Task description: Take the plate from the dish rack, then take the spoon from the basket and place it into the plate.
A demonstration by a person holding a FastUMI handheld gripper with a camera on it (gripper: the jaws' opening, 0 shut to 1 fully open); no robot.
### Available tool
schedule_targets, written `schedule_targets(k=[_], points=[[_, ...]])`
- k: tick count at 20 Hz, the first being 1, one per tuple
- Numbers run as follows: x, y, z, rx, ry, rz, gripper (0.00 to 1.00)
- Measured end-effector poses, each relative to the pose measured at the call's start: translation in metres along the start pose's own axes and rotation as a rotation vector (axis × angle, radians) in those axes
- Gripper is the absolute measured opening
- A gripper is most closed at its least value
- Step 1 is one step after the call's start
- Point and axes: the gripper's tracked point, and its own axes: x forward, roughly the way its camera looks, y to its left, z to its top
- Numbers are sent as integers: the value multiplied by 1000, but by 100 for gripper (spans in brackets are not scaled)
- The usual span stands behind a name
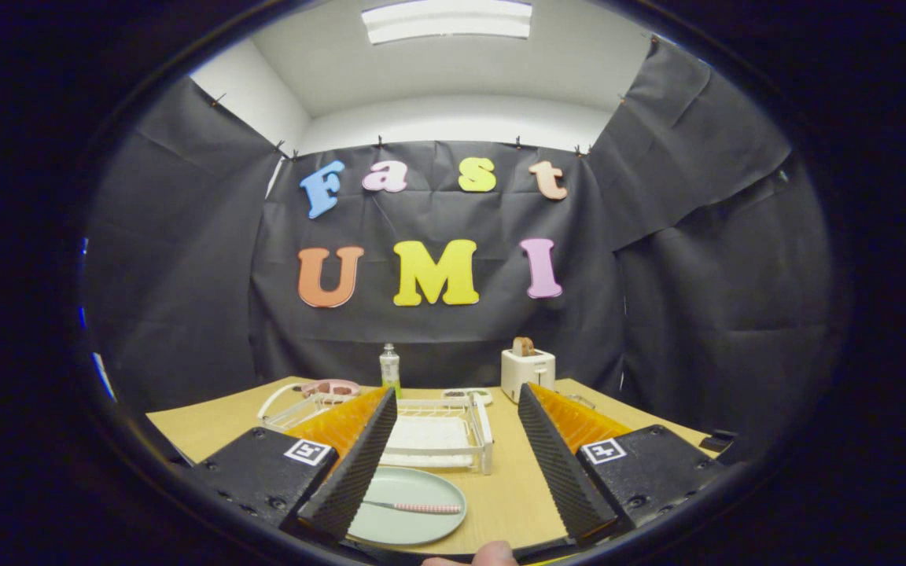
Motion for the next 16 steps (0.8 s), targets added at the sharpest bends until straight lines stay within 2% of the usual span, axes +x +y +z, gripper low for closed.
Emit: schedule_targets(k=[5, 9, 12, 16], points=[[-14, 3, -10, 12, -9, -5, 100], [-24, 8, -18, 85, 11, 6, 100], [-26, 1, -14, 86, -4, -29, 100], [-23, 9, -15, 61, -18, -22, 99]])
